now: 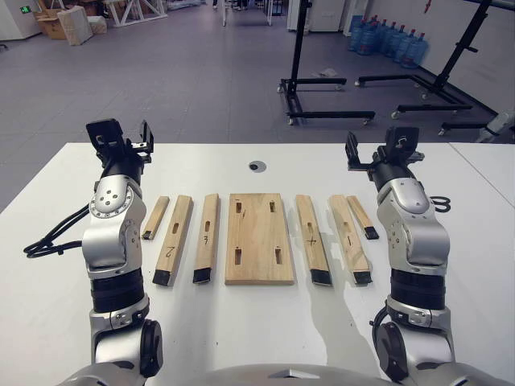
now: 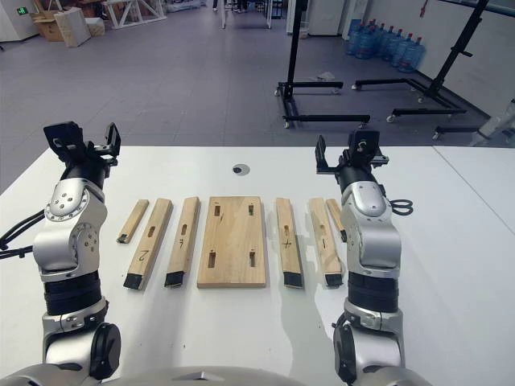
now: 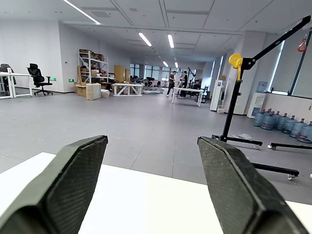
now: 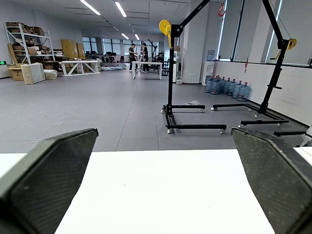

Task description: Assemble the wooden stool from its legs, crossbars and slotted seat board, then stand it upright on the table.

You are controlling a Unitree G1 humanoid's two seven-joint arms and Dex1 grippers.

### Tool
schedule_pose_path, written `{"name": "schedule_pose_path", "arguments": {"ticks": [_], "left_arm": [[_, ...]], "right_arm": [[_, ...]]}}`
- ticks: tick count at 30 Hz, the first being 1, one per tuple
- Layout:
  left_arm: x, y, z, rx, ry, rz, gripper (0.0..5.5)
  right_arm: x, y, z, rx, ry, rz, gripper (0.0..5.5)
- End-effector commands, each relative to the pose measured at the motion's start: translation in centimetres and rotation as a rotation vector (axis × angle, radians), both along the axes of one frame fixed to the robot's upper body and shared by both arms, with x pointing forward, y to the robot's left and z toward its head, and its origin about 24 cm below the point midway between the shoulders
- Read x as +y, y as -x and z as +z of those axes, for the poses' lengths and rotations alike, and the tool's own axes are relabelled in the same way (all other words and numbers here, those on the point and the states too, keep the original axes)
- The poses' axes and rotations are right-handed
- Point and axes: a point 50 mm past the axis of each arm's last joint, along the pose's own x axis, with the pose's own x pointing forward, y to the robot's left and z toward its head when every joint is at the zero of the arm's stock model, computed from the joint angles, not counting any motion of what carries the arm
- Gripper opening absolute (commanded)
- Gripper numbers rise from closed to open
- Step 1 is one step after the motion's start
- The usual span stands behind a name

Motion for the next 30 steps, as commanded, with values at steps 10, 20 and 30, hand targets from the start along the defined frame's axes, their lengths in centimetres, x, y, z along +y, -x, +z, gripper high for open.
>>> {"name": "schedule_pose_path", "arguments": {"ticks": [10, 20, 30], "left_arm": [[-0.14, -0.31, 0.6, -0.017, -0.004, 0.006, 3.39], [-0.14, -0.29, 0.54, -0.021, 0.006, 0.02, 3.39], [-0.14, -0.46, 0.62, -0.034, 0.01, 0.03, 3.39]], "right_arm": [[-0.24, -0.2, 0.01, -0.001, -0.012, -0.017, 5.03], [0.0, -0.46, 0.21, -0.005, -0.006, -0.003, 5.03], [0.09, -1.01, 0.57, -0.016, -0.002, 0.003, 5.03]]}}
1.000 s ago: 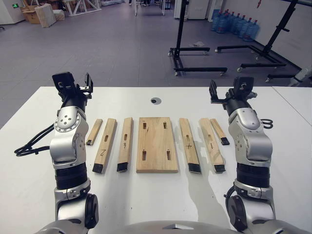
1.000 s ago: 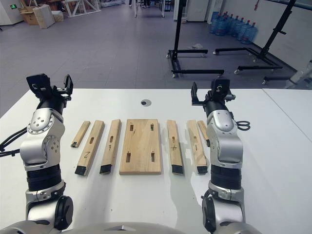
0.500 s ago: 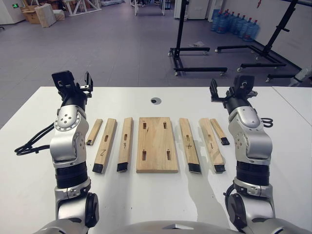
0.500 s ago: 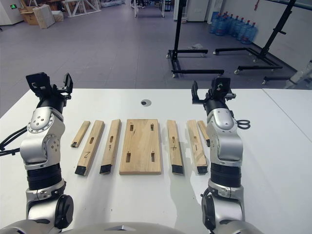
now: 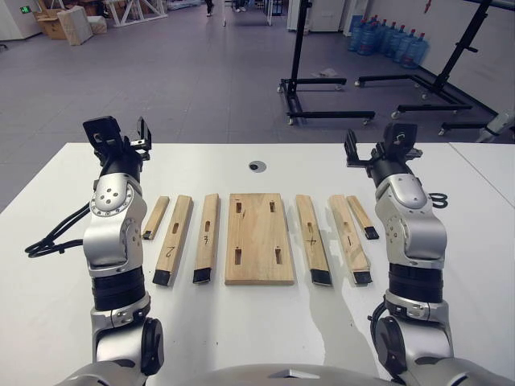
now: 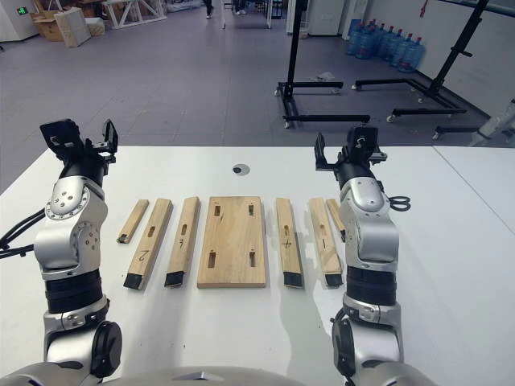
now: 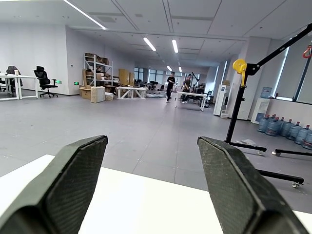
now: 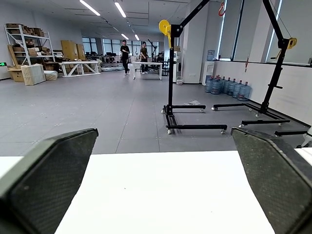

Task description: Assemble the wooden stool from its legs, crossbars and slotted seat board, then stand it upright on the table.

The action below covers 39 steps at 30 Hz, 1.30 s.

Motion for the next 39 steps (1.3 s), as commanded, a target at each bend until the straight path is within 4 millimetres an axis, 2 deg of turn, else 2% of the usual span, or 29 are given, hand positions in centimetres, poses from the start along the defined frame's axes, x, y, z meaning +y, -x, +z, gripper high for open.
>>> {"name": "schedule_pose_path", "arguments": {"ticks": [1, 11, 14, 15, 16, 18, 19, 21, 22, 24, 28, 30, 33, 39], "left_arm": [[-0.1, -0.4, 0.3, -0.012, 0.003, 0.001, 3.39], [0.3, -0.6, 0.3, 0.006, -0.02, 0.001, 3.39], [0.9, -0.1, 0.0, 0.025, -0.034, 0.019, 3.39], [1.3, 0.3, -0.1, 0.034, -0.042, 0.025, 3.39], [2.2, 1.1, -0.4, 0.047, -0.041, 0.035, 3.39], [4.7, 3.6, -1.2, 0.083, -0.007, 0.08, 3.39], [5.6, 4.8, -1.5, 0.097, 0.013, 0.096, 3.39], [6.3, 6.6, -2.1, 0.129, 0.023, 0.109, 3.39], [6.4, 7.3, -2.5, 0.148, 0.04, 0.11, 3.39], [6.1, 7.8, -3.3, 0.179, 0.059, 0.099, 3.39], [5.1, 7.0, -3.5, 0.18, 0.091, 0.074, 3.39], [4.6, 6.6, -3.5, 0.179, 0.086, 0.058, 3.39], [4.4, 6.2, -3.4, 0.177, 0.078, 0.044, 3.39], [4.3, 5.8, -3.3, 0.167, 0.082, 0.046, 3.39]], "right_arm": [[0.1, -0.4, 0.7, -0.024, 0.003, 0.003, 5.03], [-0.5, 0.2, 0.1, -0.015, -0.005, -0.034, 5.03], [-0.9, 0.2, -0.8, 0.08, -0.082, -0.013, 5.03], [-1.5, 0.6, -0.6, 0.091, -0.027, -0.003, 5.03], [-2.9, 1.1, -0.2, 0.118, -0.04, 0.001, 5.03], [-7.3, 3.0, 2.0, 0.156, -0.06, 0.018, 5.03], [-8.7, 3.9, 3.0, 0.179, -0.036, 0.017, 5.03], [-10.2, 5.0, 3.7, 0.246, 0.048, 0.011, 5.03], [-10.7, 5.5, 3.1, 0.304, 0.058, 0.015, 5.03], [-10.6, 6.0, 0.3, 0.423, 0.063, 0.032, 5.03], [-7.7, 5.7, -4.5, 0.509, 0.059, 0.113, 5.03], [-6.9, 5.3, -6.0, 0.529, 0.086, 0.124, 5.03], [-6.9, 4.3, -6.6, 0.506, 0.106, 0.11, 5.03], [-8.1, 3.0, -7.1, 0.504, 0.141, 0.1, 5.03]]}}
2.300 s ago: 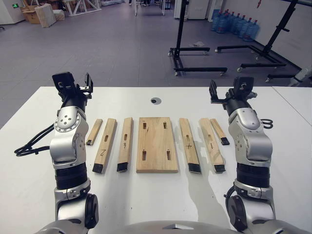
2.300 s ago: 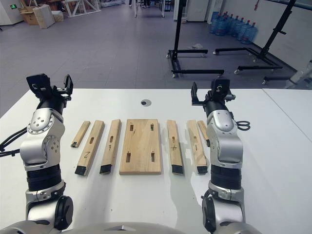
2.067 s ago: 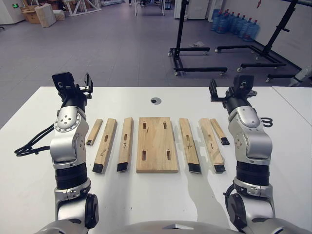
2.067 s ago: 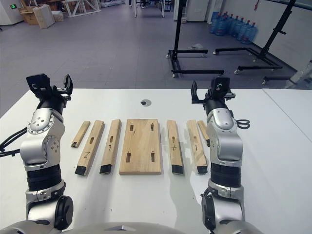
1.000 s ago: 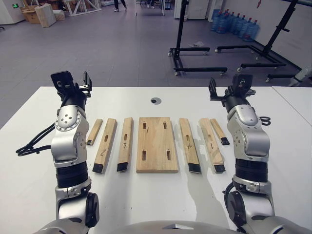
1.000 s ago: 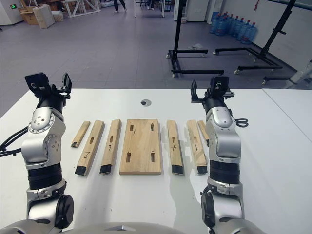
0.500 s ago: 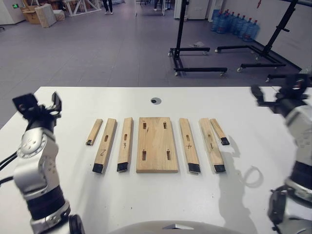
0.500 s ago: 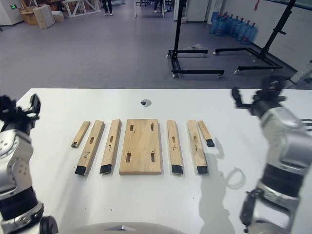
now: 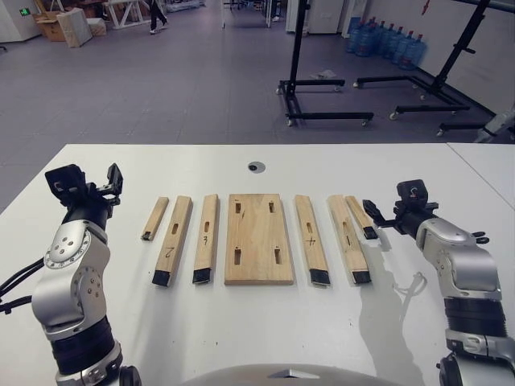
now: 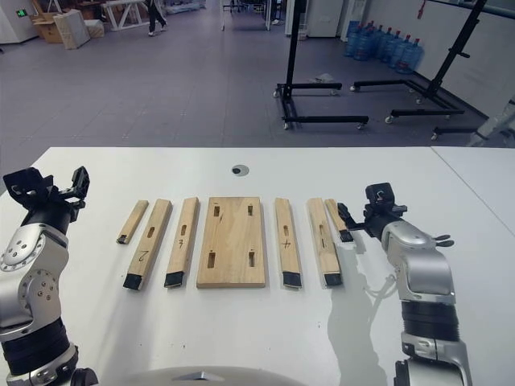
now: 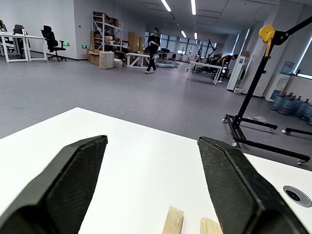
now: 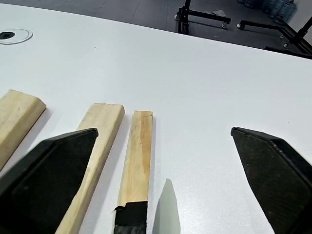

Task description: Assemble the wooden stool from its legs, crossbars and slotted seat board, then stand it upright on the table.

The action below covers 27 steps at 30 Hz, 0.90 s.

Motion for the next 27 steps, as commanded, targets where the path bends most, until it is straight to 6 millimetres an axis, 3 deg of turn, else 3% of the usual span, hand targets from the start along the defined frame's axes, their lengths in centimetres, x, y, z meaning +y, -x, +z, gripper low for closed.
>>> {"name": "schedule_pose_path", "arguments": {"ticks": [1, 8, 21, 25, 27], "left_arm": [[-0.1, -0.2, 0.2, -0.007, -0.007, 0.009, 3.39], [-0.5, -0.2, 0.0, -0.005, -0.008, -0.001, 3.39], [-0.9, -0.4, 0.0, -0.008, -0.008, -0.006, 3.39], [-1.0, -0.4, 0.0, -0.008, -0.005, -0.007, 3.39], [-1.1, -0.4, 0.0, -0.008, -0.003, -0.006, 3.39]], "right_arm": [[-0.4, -1.0, -0.3, 0.009, 0.018, 0.033, 5.03], [-1.0, -1.9, -2.6, 0.072, 0.023, 0.102, 5.03], [-0.9, -2.3, -3.5, 0.093, 0.034, 0.161, 5.03], [-1.2, -2.0, -4.6, 0.143, 0.057, 0.144, 5.03], [-0.9, -1.9, -5.5, 0.183, 0.062, 0.155, 4.76]]}}
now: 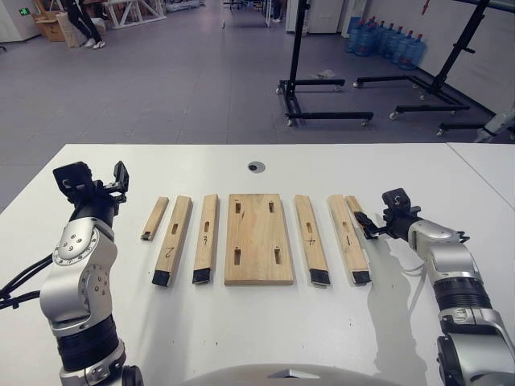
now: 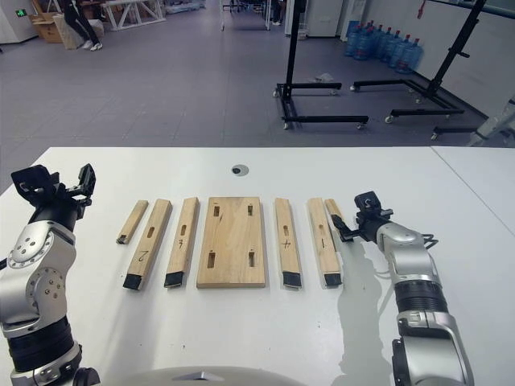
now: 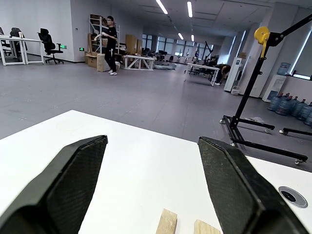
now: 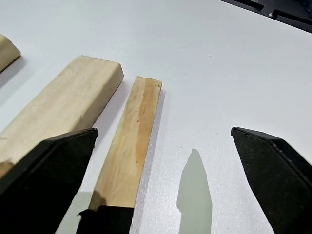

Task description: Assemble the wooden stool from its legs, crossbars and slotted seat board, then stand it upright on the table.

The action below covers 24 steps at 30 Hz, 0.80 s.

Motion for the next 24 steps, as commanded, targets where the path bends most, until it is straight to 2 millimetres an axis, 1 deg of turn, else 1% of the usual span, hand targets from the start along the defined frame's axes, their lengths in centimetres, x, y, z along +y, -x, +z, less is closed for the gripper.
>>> {"name": "schedule_pose_path", "arguments": {"ticks": [1, 2, 5, 9, 11, 12, 15, 16, 19, 21, 24], "left_arm": [[-0.3, -0.1, -0.1, 0.001, 0.007, 0.0, 3.39], [-0.3, -0.1, -0.1, 0.0, 0.007, 0.0, 3.39], [-0.4, -0.1, -0.1, -0.002, 0.01, 0.0, 3.39], [-0.5, -0.2, -0.1, -0.004, 0.012, -0.001, 3.39], [-0.5, -0.2, 0.0, -0.006, 0.012, -0.003, 3.39], [-0.5, -0.3, 0.0, -0.007, 0.012, -0.003, 3.39], [-0.4, -0.4, 0.1, -0.01, 0.012, -0.002, 3.39], [-0.4, -0.4, 0.1, -0.01, 0.012, -0.001, 3.39], [-0.3, -0.6, 0.2, -0.011, 0.013, -0.005, 3.39], [-0.2, -0.7, 0.2, -0.008, 0.047, -0.014, 3.39], [-0.2, -1.0, 0.0, 0.0, 0.126, -0.07, 3.39]], "right_arm": [[0.5, 0.0, -1.2, 0.06, 0.025, 0.021, 4.58], [0.7, 0.1, -1.6, 0.074, 0.028, 0.028, 4.46], [1.1, 0.4, -2.4, 0.113, 0.025, 0.051, 3.86], [1.4, 0.5, -2.5, 0.128, 0.009, 0.072, 3.13], [1.2, 0.8, -2.4, 0.135, -0.003, 0.062, 2.69], [1.0, 1.0, -2.5, 0.144, -0.007, 0.05, 2.58], [0.5, 1.6, -3.1, 0.17, -0.019, 0.026, 2.04], [0.5, 1.8, -3.3, 0.178, -0.023, 0.024, 1.96], [0.3, 2.1, -3.8, 0.184, -0.041, 0.01, 1.33], [0.3, 2.0, -3.5, 0.165, -0.058, 0.006, 1.29], [-0.4, 1.5, -2.3, 0.113, -0.098, -0.021, 1.29]]}}
